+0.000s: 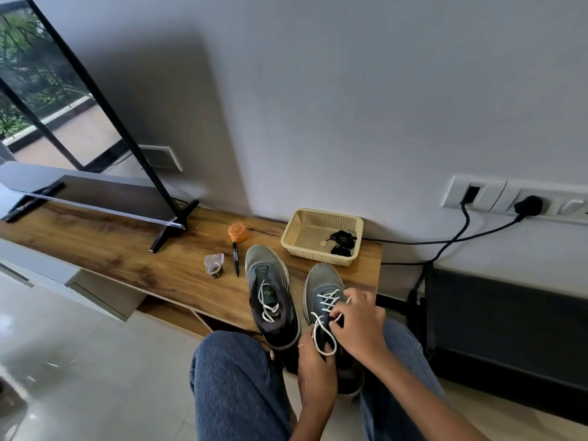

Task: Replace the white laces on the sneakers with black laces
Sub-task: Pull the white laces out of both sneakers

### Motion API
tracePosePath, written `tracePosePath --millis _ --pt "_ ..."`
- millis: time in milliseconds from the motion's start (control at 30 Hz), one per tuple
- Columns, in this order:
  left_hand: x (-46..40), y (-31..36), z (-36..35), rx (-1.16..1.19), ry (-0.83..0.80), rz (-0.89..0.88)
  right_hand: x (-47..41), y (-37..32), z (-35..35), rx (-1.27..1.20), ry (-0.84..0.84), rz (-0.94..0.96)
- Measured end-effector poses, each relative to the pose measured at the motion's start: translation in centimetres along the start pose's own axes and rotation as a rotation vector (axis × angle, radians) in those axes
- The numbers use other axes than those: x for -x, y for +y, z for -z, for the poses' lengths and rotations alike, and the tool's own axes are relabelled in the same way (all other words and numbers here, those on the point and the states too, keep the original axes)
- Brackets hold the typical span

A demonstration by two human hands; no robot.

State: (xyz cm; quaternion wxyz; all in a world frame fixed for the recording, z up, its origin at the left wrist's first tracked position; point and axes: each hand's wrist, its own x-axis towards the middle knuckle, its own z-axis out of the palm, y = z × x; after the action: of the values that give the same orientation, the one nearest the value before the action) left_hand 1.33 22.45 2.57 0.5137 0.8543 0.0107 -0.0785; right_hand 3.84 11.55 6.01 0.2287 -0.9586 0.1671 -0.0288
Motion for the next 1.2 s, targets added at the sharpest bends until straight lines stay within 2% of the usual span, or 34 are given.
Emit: tracePosePath --millis 100,233,467,600,767,867,1033,1200 --pt "0.0 0.1 0.2 0.016 0.001 -0.005 0.5 -0.2 -0.4 0.036 -0.006 0.059" --pt "0.2 0.3 0.3 0.017 -0.014 -0.002 0.5 0.5 -1.0 -0.105 0.128 0.044" --pt "0.4 1.1 0.6 0.010 -0.011 -0.035 0.2 0.8 0.2 -0.440 0.322 -0.333" --pt "0.3 1.2 0.5 -0.016 -0.026 -0.042 0.5 0.6 -0.5 -0.476 0.309 -0.434" --pt "0.5 0.8 0.4 -0.072 -0.004 0.022 0.3 0.8 0.0 -0.193 0.191 -0.168" --pt "0.6 1.4 0.5 -0.120 0.032 0.050 0.4 0.6 0.2 -0.123 0.169 -0.046" --pt "-0.2 2.0 1.0 -0.248 0.083 0.021 0.6 0.9 -1.3 0.019 0.113 0.015" --pt "-0.5 1.6 0.5 -0.364 0.121 -0.097 0.8 0.8 -1.3 0.052 0.099 0.072"
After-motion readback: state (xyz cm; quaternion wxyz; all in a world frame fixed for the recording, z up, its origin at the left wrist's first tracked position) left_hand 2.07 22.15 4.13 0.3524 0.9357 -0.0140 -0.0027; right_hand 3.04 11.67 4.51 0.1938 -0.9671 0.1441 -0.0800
